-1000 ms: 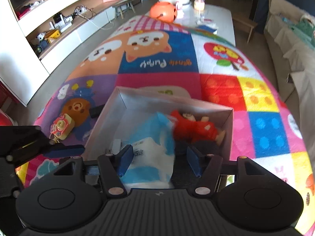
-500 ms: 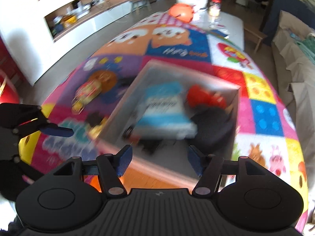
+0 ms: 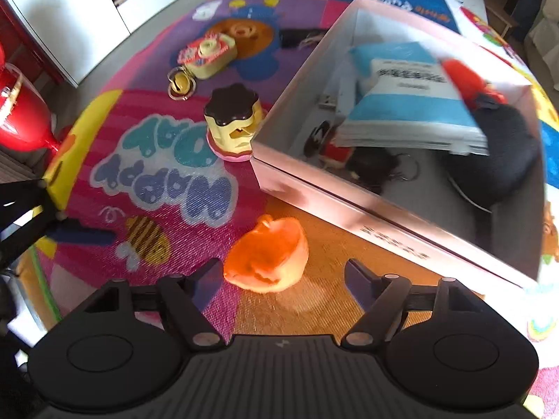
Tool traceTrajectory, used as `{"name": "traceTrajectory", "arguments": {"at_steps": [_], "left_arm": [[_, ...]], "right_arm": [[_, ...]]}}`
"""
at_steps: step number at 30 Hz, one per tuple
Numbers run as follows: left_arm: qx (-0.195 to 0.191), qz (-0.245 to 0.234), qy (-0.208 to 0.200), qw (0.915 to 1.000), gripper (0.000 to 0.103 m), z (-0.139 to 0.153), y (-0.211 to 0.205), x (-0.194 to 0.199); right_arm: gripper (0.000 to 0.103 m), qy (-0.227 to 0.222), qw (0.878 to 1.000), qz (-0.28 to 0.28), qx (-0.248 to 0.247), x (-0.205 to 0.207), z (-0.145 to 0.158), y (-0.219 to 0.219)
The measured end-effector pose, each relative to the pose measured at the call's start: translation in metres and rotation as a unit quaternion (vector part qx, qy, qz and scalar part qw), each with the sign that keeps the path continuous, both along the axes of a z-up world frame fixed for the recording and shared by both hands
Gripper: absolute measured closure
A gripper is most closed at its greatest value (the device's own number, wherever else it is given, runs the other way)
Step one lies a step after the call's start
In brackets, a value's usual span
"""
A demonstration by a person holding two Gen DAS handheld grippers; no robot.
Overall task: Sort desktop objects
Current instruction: 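Grasp the orange pumpkin toy with the right gripper, then drop the orange pumpkin into the white box with the right gripper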
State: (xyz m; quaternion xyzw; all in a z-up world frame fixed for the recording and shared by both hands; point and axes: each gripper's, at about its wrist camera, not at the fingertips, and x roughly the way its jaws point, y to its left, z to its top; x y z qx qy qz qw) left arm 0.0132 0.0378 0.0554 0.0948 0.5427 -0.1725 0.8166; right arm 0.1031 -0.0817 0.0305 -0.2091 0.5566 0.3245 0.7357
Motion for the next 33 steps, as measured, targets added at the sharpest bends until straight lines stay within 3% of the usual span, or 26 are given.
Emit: {"name": "traceTrajectory", "arguments": {"at_steps": [3,5,12,15,19,22,25,29,33], "left_arm": [[-0.011,0.003,-0.005,0.9999,0.012,0.000,0.003,-0.003],[-0.019,0.009,-0.006,0.9998,0.011,0.000,0.006,-0.003],[-0.043,0.025,-0.014,0.9987,0.009,0.003,0.015,0.001],[-0.045,0.031,-0.011,0.9984,0.008,0.004,0.018,0.001],[-0.048,0.034,-0.015,0.9981,0.008,0.006,0.019,0.002],[-0.052,0.035,-0.015,0.9980,0.008,0.006,0.019,0.004],[-0.052,0.036,-0.012,0.9979,0.007,0.006,0.020,0.001],[-0.051,0.044,-0.008,0.9977,0.006,0.003,0.027,-0.003],[-0.049,0.061,-0.006,0.9969,0.006,-0.001,0.038,0.000]], "right_arm": [[0.033,-0.006,1.000,0.005,-0.016,0.002,-0.010,0.008],[0.044,-0.009,1.000,0.012,-0.016,-0.001,-0.006,0.009],[0.044,0.003,0.999,0.023,-0.035,-0.021,0.018,-0.006],[0.044,-0.009,0.999,0.021,-0.031,-0.031,0.048,-0.022],[0.044,-0.092,0.996,-0.014,0.010,-0.023,0.114,-0.045],[0.044,-0.138,0.989,-0.053,0.029,0.001,0.144,-0.052],[0.044,-0.142,0.986,-0.083,0.027,0.029,0.141,-0.052],[0.043,-0.115,0.987,-0.111,0.003,0.059,0.111,-0.042],[0.040,-0.111,0.988,-0.108,0.001,0.061,0.100,-0.036]]}}
